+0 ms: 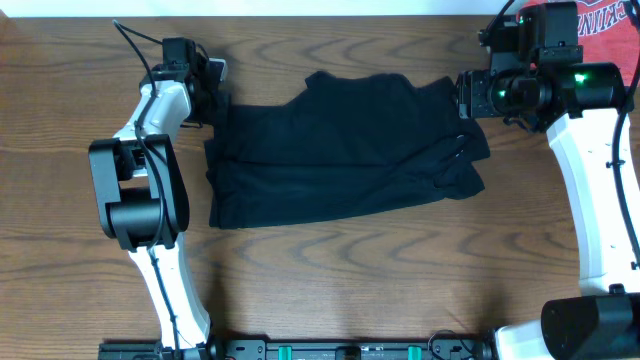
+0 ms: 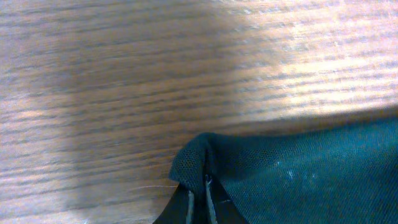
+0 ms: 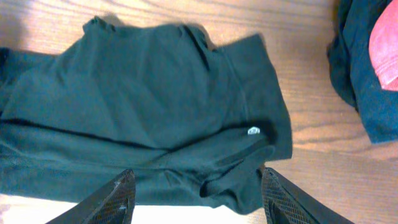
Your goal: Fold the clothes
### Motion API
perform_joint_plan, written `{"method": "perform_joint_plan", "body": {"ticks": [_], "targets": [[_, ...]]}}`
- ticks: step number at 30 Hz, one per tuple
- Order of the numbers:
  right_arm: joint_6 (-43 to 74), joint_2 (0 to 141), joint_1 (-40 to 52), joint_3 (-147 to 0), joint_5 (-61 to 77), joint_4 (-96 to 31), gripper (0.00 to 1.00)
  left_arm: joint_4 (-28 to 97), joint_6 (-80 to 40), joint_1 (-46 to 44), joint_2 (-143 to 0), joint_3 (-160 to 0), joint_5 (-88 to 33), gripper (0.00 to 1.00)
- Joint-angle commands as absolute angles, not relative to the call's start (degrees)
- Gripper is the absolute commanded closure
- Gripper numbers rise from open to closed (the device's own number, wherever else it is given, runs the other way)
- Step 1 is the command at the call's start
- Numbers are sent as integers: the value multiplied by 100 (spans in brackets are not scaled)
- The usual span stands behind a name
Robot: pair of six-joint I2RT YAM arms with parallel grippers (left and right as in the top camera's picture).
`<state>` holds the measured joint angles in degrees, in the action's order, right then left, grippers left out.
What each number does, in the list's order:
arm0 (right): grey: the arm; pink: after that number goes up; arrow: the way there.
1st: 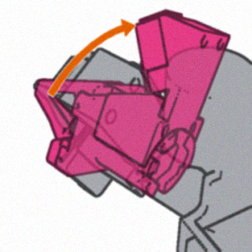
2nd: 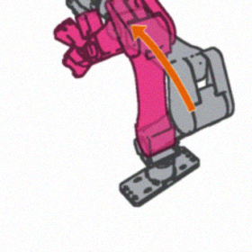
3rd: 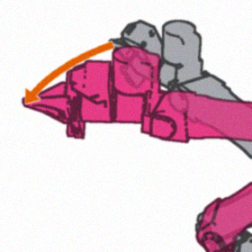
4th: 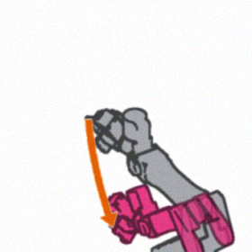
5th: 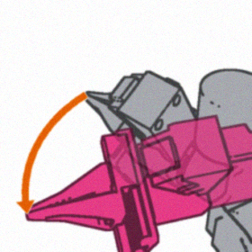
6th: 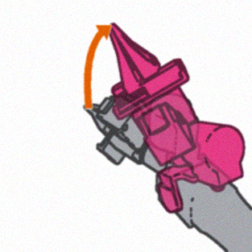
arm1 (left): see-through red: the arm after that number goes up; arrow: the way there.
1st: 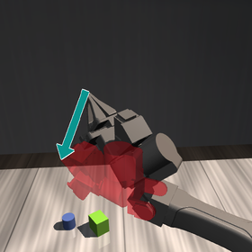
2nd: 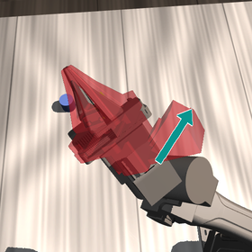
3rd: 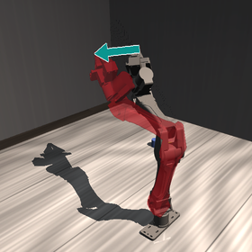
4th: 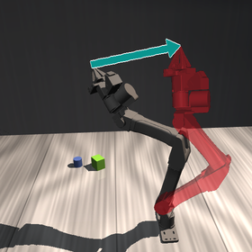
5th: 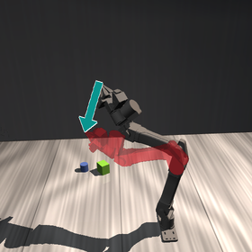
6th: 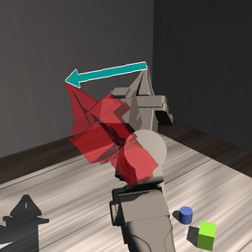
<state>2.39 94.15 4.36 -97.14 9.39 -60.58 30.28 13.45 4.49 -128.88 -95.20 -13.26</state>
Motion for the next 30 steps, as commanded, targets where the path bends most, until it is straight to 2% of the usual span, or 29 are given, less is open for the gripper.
{"method": "perform_joint_plan", "body": {"ticks": [1, 12, 19, 30], "targets": [[320, 9356, 458, -9813, 926, -5966, 37, 3030, 854, 519, -12453, -9754, -1037, 94], [316, 9754, 458, -9810, 923, -5861, 33, 4128, -207, 497, -10527, -9754, -899, 94], [316, 10401, 458, -9810, 1031, -5601, 33, 5078, -226, 320, -10162, -9749, -1000, 94], [161, 11625, 556, -9813, 991, -3312, 33, 5262, -202, 152, -10294, -9476, -982, 95]]}}
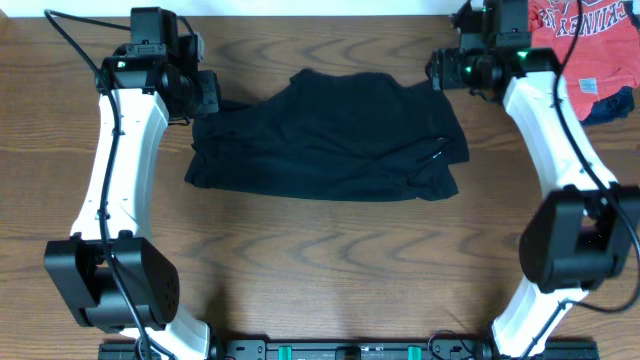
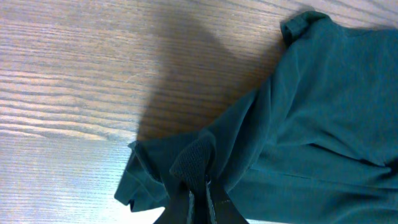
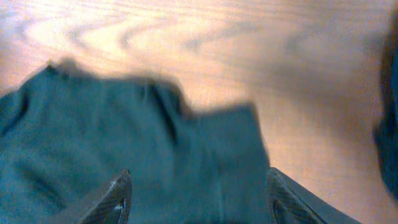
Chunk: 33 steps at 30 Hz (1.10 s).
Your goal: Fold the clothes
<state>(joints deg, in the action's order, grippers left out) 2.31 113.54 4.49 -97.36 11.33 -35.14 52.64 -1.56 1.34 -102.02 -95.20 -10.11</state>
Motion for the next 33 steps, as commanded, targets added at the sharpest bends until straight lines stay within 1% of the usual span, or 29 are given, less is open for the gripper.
{"method": "perform_joint_plan", "body": {"ticks": [1, 5, 11, 13, 20, 33], "targets": [[158, 11780, 572, -9813, 834, -3105, 32, 5262, -202, 152, -10294, -9476, -982, 94], [56, 12243, 576, -9813, 749, -2655, 28, 5271, -202, 152, -10294, -9476, -982, 94], [62, 12665, 504, -9813, 622, -2383, 26, 5286, -202, 152, -10294, -9476, -982, 94], [93, 12759, 478, -9813, 624, -2287, 27, 5310, -202, 152, -10294, -9476, -982, 94], [438, 13183, 469, -9813, 751, -2073, 39, 5378, -202, 152, -10294, -9470, -982, 94], [598, 13489, 462, -9813, 775, -1868, 39, 5441, -202, 152, -10294, -9470, -985, 94]]}}
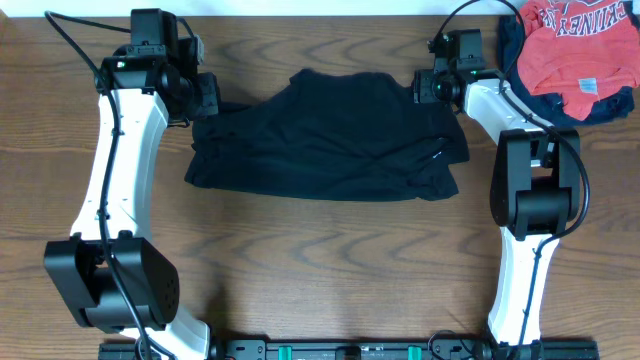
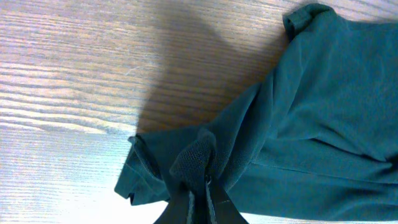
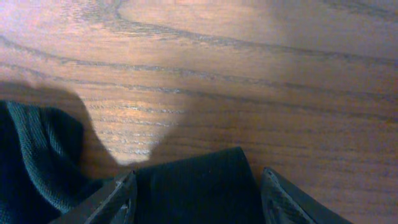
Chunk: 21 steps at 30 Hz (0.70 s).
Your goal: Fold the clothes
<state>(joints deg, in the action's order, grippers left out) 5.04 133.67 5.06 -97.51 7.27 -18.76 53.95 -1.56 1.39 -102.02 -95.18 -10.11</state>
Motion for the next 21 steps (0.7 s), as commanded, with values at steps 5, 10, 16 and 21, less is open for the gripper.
{"method": "perform_joint_plan", "body": {"ticks": [5, 10, 16, 21], "targets": [[607, 13535, 491, -9813, 821, -1874, 58, 5441, -202, 152, -10294, -9470, -985, 94], [1253, 13535, 489, -9817, 749, -1597, 99, 5439, -202, 152, -10294, -9470, -982, 94], [1256, 13522, 471, -10444, 753, -2261, 99, 5443, -49, 167, -10294, -9470, -978, 94], [674, 13417, 362, -11688, 781, -4244, 99, 5443, -5, 309, -10294, -9470, -919, 94]]}}
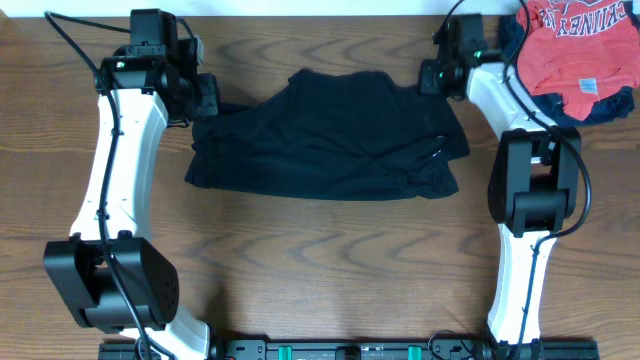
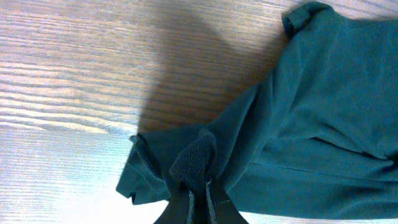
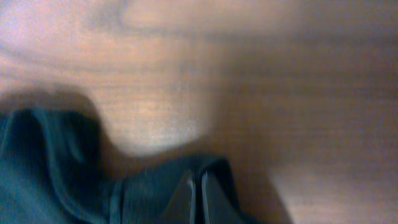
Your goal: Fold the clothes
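A black shirt point(image 1: 330, 135) lies crumpled across the back middle of the wooden table; it looks dark teal point(image 2: 311, 112) in the wrist views. My left gripper point(image 1: 205, 98) is shut on the shirt's back left corner, and a bunch of fabric point(image 2: 194, 158) sticks up between its closed fingers point(image 2: 199, 190). My right gripper point(image 1: 432, 80) sits at the shirt's back right corner. Its fingers point(image 3: 198, 186) are pressed together on the fabric edge point(image 3: 155, 180) there; that view is blurred.
A pile of red-orange and navy clothes point(image 1: 570, 50) lies at the back right corner, just beyond my right arm. The table's far edge point(image 1: 320, 14) runs close behind both grippers. Bare wood point(image 1: 330, 270) stretches in front of the shirt.
My right gripper, open just above the shirt's back right corner, is now shut on that corner. The left gripper and the shirt have stayed where they were.
At first the shirt lay further right, with my left gripper shut on its left corner and my right gripper open above its right side. Then the shirt lay more to the left and my right gripper was open over its back right corner, which it now grips.
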### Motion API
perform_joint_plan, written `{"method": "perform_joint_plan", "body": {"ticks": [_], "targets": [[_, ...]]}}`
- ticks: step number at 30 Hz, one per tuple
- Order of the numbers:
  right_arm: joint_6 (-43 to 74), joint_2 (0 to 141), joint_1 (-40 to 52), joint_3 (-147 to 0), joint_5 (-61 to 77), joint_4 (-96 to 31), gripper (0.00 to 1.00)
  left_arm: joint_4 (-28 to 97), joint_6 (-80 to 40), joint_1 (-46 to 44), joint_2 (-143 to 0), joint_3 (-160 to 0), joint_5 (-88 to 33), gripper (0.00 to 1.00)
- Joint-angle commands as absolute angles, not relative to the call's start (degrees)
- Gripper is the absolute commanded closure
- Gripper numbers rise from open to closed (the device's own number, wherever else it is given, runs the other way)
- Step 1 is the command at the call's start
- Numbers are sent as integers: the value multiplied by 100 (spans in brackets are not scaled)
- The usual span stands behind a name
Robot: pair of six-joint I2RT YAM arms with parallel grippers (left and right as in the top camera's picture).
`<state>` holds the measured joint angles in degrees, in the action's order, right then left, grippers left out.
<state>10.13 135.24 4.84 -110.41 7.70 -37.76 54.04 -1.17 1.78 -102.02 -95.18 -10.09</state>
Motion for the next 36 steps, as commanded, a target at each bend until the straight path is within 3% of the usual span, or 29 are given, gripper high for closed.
{"method": "perform_joint_plan", "body": {"ticks": [1, 11, 24, 31, 36], "targets": [[646, 13371, 316, -11959, 792, -4753, 99, 5450, -5, 362, -10294, -9470, -919, 94], [458, 13120, -172, -12540, 731, -7846, 99, 5828, 34, 926, -10294, -9472, -895, 94], [108, 13120, -475, -11432, 939, -8165, 99, 6147, 36, 1210, -10294, -9470, -895, 94], [-152, 13023, -475, -11605, 1017, -8051, 75, 6171, 36, 1210, -10294, -9470, -895, 94], [-346, 12763, -449, -12510, 1273, -7848, 51, 6169, 36, 1208, -10294, -9470, -897, 94]]}}
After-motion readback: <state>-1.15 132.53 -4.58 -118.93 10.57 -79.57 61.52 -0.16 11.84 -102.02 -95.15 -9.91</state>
